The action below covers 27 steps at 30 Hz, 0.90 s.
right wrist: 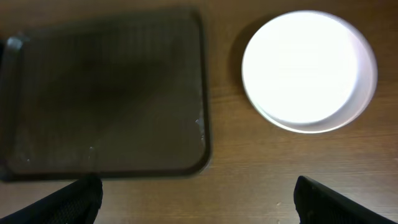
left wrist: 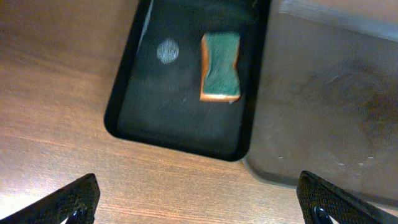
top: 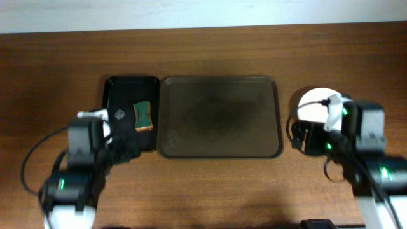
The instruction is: Clean dirty plates on tray and stack at the side
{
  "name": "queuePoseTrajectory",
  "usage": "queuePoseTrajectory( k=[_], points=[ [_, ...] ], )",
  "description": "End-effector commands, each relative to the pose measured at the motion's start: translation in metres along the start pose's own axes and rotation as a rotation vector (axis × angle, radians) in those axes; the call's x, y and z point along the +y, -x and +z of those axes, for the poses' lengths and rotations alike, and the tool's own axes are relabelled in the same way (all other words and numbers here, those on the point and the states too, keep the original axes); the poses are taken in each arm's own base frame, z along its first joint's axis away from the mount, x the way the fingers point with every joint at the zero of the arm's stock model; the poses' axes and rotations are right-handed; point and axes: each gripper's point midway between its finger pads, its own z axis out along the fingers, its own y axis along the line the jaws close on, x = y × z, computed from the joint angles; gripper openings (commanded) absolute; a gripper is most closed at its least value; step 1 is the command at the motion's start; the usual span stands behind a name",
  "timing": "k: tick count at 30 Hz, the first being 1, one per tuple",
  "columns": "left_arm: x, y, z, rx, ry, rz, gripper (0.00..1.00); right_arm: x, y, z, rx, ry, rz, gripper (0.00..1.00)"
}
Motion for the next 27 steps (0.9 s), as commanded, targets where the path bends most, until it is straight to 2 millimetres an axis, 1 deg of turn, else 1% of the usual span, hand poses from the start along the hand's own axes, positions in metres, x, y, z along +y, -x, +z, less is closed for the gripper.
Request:
queuePoseTrajectory(
  k=[1, 5, 8, 12, 16, 18, 20, 23, 26, 27],
  points=[
    [-0.001, 0.002, -0.032, -0.138, -0.04, 0.009, 1.0, -0.004, 0.001, -0.021, -0.089, -0.021, -0.016, 0.99],
    [-0.001, 0.006, -0.056, -0.236, -0.063, 0.004, 1.0, -0.003, 0.002, -0.031, -0.129, -0.015, -0.018, 0.99],
    [0.0, 0.006, -0.063, -0.267, -0.069, 0.003, 1.0, -0.003, 0.002, -0.03, -0.124, -0.016, -0.018, 0.99],
    [0.0, 0.006, -0.063, -0.267, -0.07, 0.003, 0.99, -0.003, 0.002, -0.024, -0.103, -0.019, -0.017, 0.99],
    [0.0, 0.005, -0.063, -0.264, -0.069, 0.003, 1.0, 0.007, 0.0, -0.02, -0.083, 0.01, -0.051, 0.99],
    [0.0, 0.005, -0.063, -0.264, -0.069, 0.003, 1.0, -0.009, 0.001, -0.018, -0.077, -0.09, -0.124, 0.99],
    [0.0, 0.005, -0.063, -0.263, -0.069, 0.003, 1.0, -0.014, 0.001, -0.019, -0.081, -0.116, -0.127, 0.99],
    [0.0, 0.005, -0.063, -0.264, -0.069, 0.003, 0.99, -0.014, 0.001, -0.029, -0.119, -0.112, -0.127, 0.98],
    [0.0, 0.005, -0.063, -0.263, -0.069, 0.003, 1.0, -0.013, 0.003, -0.046, -0.208, -0.1, -0.124, 0.99],
    [0.0, 0.005, -0.063, -0.264, -0.069, 0.003, 1.0, -0.012, 0.004, -0.049, -0.234, -0.097, -0.123, 0.99]
  ],
)
